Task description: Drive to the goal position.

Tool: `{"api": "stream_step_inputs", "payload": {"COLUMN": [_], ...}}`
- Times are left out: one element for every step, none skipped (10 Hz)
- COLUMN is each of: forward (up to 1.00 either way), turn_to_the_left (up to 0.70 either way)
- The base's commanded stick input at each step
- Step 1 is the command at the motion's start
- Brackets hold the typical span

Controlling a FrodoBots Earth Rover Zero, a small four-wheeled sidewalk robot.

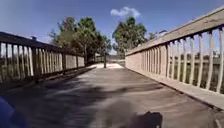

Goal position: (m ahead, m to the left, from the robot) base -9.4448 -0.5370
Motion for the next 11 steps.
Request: {"api": "stream_step_inputs", "payload": {"forward": [0.7,0.7,0.7,0.7,0.7,0.7,0.7,0.7,0.7,0.7,0.7], "turn_to_the_left": [0.0,0.0,0.0,0.0,0.0,0.0,0.0,0.0,0.0,0.0,0.0]}}
